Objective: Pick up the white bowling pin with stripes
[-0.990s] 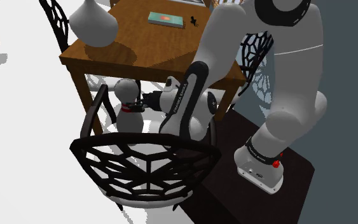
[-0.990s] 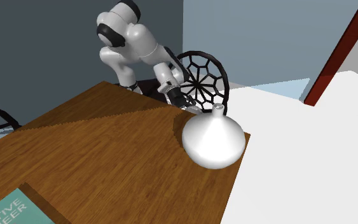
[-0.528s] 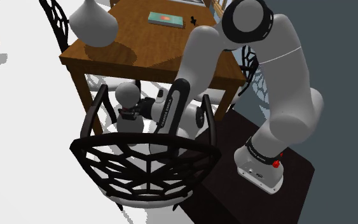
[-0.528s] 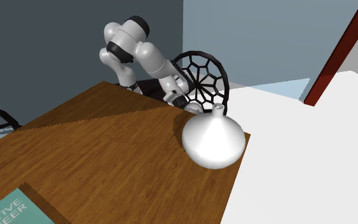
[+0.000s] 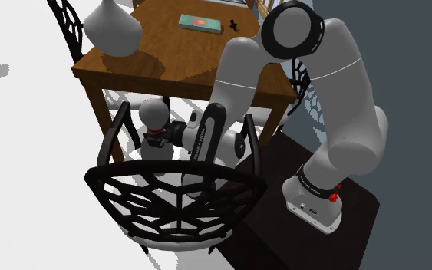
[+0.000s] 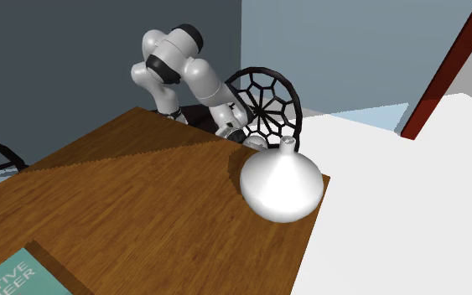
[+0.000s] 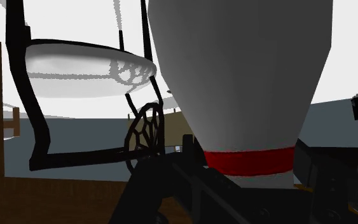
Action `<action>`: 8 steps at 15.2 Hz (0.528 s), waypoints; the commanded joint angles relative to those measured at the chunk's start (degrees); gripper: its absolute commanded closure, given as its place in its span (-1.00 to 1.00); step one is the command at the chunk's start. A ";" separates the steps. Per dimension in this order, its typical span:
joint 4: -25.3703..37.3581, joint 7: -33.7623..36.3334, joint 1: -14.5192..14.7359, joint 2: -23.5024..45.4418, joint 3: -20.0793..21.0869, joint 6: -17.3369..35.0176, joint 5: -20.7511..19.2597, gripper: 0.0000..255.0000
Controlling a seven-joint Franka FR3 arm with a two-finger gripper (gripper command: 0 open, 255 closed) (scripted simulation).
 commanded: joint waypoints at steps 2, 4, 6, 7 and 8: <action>0.01 0.01 0.08 0.10 -0.08 -0.08 0.07 1.00; 0.01 0.01 0.08 0.10 -0.07 -0.08 0.07 1.00; -0.04 0.03 0.06 0.09 -0.07 -0.06 0.07 1.00; -0.05 0.04 0.06 0.11 -0.09 -0.03 0.04 1.00; -0.52 -0.02 -0.24 -0.84 0.39 -0.46 0.52 1.00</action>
